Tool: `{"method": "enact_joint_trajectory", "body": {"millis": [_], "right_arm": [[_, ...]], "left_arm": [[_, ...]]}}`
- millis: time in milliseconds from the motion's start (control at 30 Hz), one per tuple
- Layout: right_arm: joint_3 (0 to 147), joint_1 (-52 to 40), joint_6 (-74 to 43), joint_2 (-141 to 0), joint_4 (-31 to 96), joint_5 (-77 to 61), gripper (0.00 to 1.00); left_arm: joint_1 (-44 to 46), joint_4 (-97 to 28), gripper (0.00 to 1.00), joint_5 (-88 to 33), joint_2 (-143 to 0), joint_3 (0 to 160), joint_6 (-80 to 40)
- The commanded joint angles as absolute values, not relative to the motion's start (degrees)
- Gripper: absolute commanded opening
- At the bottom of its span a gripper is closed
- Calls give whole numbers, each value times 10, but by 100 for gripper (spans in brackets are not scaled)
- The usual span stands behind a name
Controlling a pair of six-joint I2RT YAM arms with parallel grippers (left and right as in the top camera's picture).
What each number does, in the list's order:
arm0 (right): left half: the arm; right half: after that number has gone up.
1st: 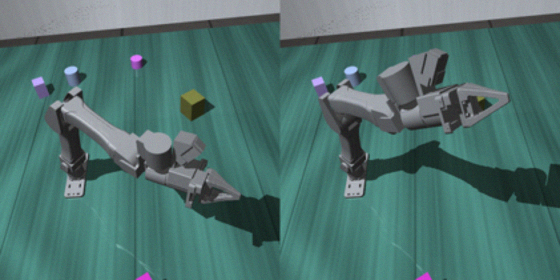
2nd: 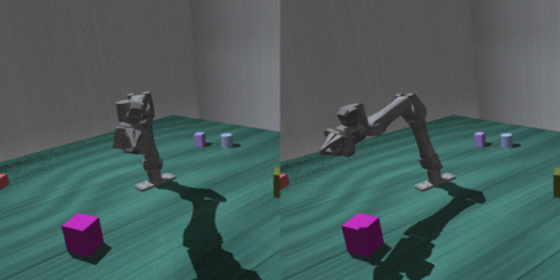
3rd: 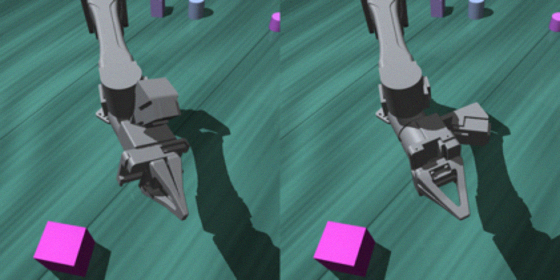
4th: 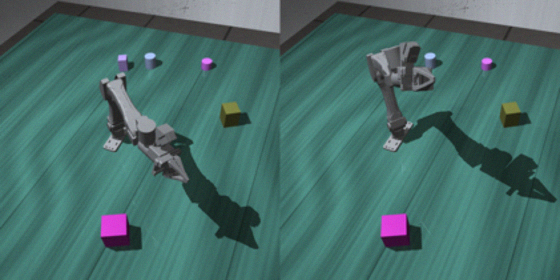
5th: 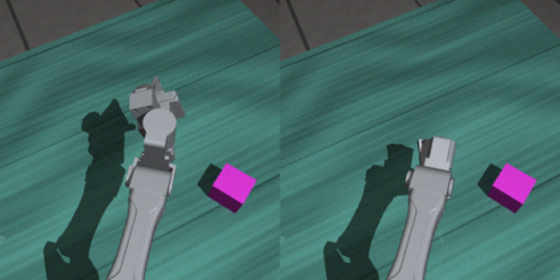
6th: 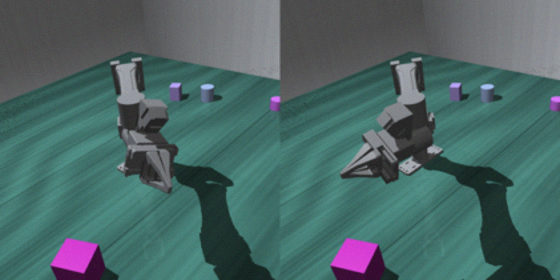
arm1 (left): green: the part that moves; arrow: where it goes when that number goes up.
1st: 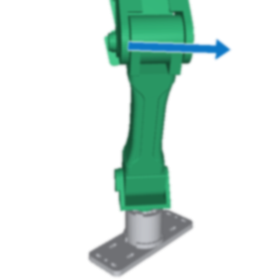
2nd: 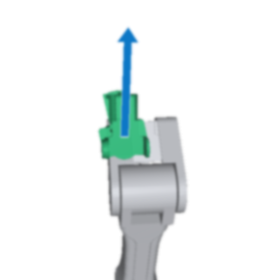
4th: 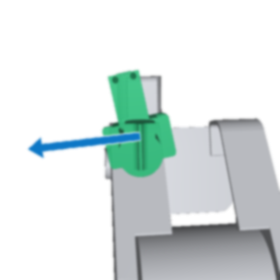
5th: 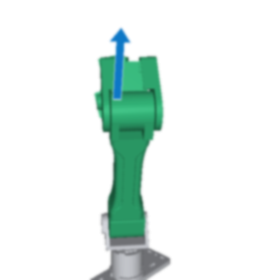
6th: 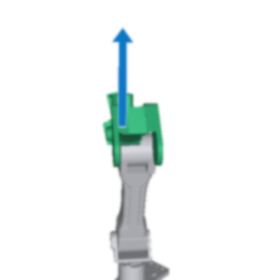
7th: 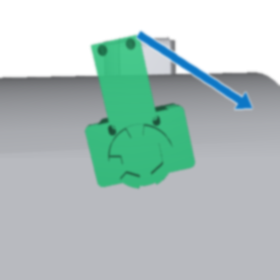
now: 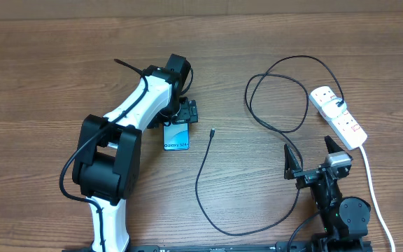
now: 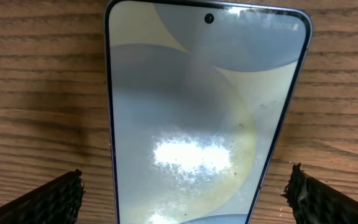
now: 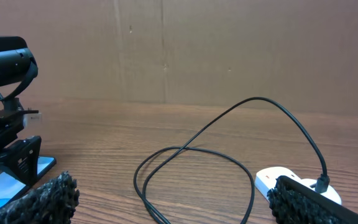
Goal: Plug charger to phone and switch on socket
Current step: 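Lower the left gripper and close it on the phone's long edges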
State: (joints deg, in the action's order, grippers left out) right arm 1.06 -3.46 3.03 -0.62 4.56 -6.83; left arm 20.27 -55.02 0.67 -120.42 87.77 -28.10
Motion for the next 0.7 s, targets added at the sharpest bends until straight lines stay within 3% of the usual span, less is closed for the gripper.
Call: {"method": "enact_joint_trajectory", "body": {"millis": [0, 667], "right_arm": [[5, -35, 31, -2, 44, -65, 100], [5, -35, 31, -2, 44, -65, 100]], "left_arm": [[208, -549, 100, 6, -1215, 874, -270], [208, -537, 100, 5, -1216, 863, -231]]}}
